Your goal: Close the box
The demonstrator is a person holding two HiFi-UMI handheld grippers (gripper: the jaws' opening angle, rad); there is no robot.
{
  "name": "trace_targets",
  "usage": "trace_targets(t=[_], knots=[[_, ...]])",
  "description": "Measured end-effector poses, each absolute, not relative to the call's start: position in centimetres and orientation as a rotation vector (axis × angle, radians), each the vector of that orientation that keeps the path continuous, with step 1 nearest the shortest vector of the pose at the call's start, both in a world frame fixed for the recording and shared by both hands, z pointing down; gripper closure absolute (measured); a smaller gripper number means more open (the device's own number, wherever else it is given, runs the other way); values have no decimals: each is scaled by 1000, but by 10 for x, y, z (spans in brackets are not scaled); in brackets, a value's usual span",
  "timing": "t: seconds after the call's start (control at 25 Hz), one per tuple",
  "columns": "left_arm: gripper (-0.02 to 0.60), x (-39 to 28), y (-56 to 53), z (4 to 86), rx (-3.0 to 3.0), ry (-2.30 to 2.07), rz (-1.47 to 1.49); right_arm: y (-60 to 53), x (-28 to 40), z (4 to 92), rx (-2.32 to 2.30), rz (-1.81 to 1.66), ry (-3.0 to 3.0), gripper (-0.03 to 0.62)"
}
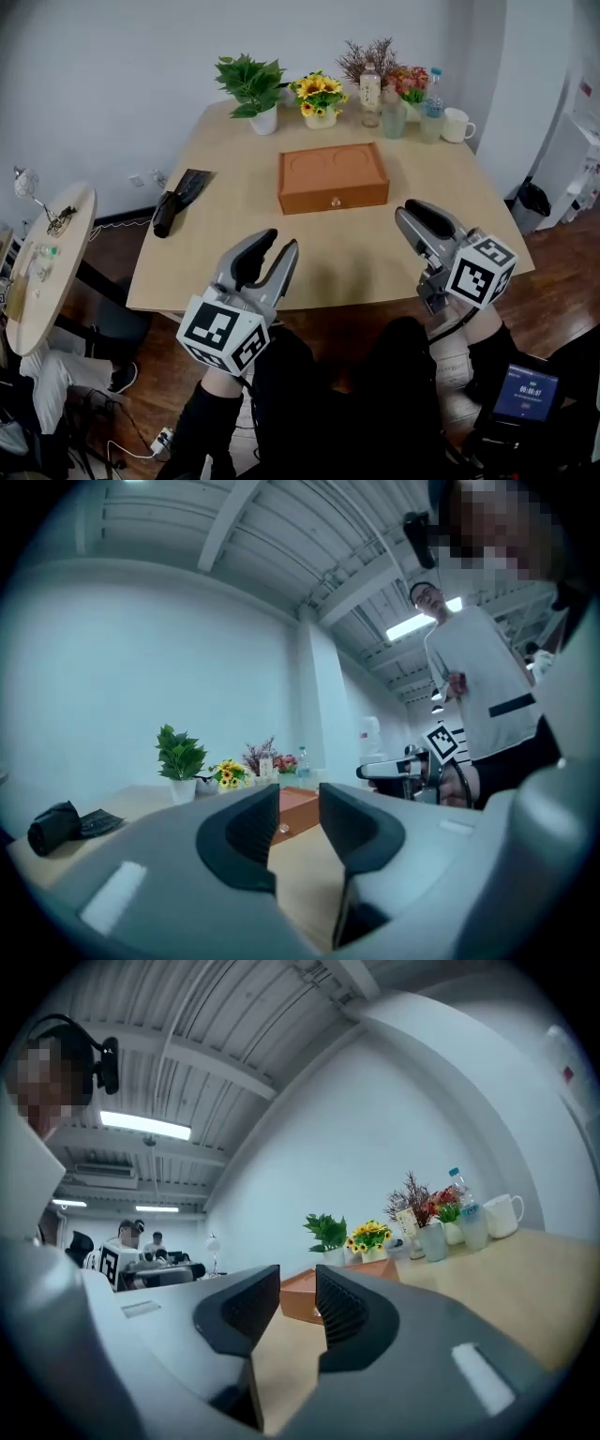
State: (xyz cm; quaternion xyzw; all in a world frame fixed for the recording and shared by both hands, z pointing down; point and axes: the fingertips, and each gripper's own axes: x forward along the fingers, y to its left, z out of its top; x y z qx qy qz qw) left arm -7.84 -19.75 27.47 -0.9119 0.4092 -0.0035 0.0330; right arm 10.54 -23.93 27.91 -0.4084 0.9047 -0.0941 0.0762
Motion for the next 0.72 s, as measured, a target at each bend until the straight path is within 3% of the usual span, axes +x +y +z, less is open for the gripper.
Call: trace_targets(t=[0.32, 0.72], knots=[[468, -68, -132, 294, -2775, 1294, 171, -150, 62, 293, -1306, 55, 2688, 476], [468, -38, -128, 322, -2728, 1303, 150, -133, 25, 309, -1371, 237, 2660, 476]])
